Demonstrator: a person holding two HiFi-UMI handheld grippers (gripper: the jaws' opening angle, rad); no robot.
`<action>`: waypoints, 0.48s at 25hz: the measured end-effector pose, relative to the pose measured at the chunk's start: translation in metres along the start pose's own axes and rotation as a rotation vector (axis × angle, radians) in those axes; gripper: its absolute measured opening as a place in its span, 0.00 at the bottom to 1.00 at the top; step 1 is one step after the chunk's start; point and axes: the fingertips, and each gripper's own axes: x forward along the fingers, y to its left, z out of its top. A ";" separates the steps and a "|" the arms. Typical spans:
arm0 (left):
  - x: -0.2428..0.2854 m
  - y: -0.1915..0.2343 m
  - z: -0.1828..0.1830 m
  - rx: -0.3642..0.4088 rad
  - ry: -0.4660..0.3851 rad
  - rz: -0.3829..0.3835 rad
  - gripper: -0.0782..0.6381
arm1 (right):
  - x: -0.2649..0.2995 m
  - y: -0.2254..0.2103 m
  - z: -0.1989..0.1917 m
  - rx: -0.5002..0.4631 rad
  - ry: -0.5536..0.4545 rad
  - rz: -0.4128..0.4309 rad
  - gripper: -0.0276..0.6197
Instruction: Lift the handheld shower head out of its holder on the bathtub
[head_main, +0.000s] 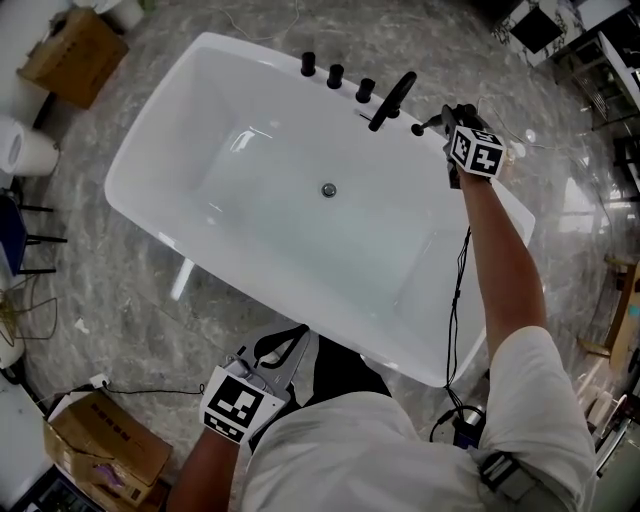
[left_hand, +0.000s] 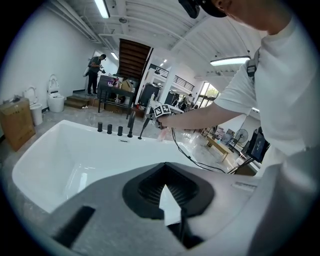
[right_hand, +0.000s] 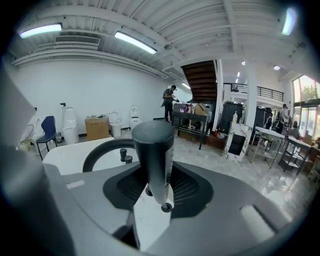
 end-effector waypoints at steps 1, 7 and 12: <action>-0.003 -0.002 0.000 0.000 -0.002 -0.004 0.12 | -0.005 0.002 0.004 -0.004 -0.006 0.002 0.27; -0.023 -0.010 -0.007 0.012 -0.014 -0.025 0.12 | -0.042 0.014 0.026 -0.034 -0.042 0.003 0.27; -0.041 -0.015 -0.013 0.030 -0.015 -0.032 0.12 | -0.073 0.025 0.045 -0.043 -0.074 0.003 0.27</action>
